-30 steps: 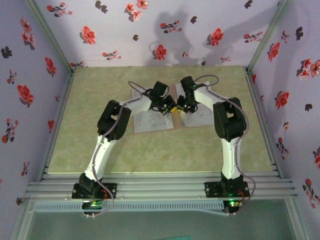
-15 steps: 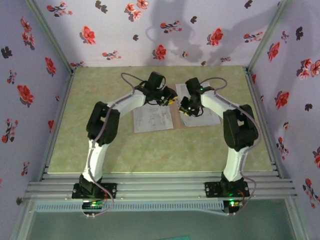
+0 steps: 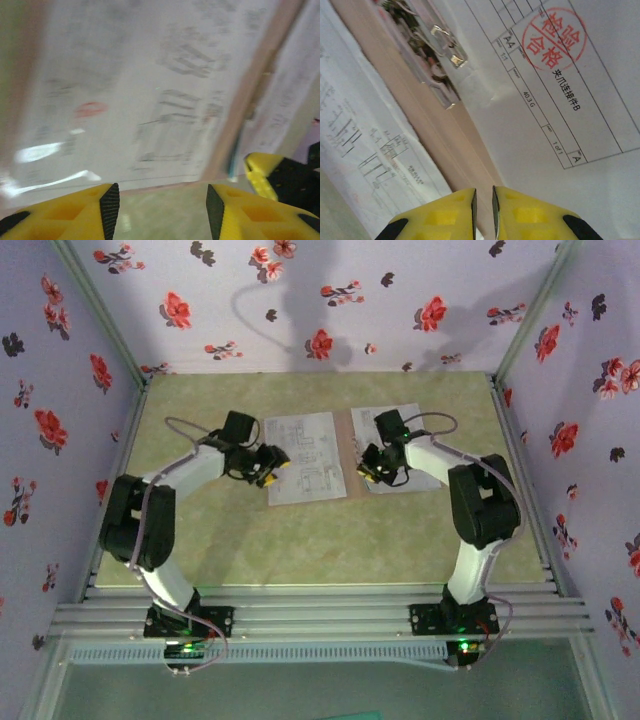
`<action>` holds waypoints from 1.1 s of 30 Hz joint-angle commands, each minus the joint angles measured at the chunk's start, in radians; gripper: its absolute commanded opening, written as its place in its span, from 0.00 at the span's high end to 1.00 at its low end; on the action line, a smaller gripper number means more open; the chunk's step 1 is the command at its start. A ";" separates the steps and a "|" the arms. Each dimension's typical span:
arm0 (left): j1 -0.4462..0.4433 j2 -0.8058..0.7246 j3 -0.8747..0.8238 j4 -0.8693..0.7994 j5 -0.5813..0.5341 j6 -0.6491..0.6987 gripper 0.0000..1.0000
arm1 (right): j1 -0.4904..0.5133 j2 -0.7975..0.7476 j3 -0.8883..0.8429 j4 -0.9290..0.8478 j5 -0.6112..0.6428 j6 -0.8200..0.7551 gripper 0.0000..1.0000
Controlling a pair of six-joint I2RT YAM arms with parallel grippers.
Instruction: Put the files into the folder
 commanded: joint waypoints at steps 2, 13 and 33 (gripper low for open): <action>0.037 -0.032 -0.073 -0.036 0.043 0.103 0.45 | 0.007 0.062 0.013 0.017 -0.034 0.038 0.83; 0.058 0.038 -0.085 0.012 0.051 0.146 0.43 | 0.024 0.113 -0.004 -0.091 0.036 0.012 0.89; 0.044 0.108 -0.001 -0.125 -0.053 0.257 0.39 | 0.076 0.242 0.049 -0.298 0.199 -0.084 0.90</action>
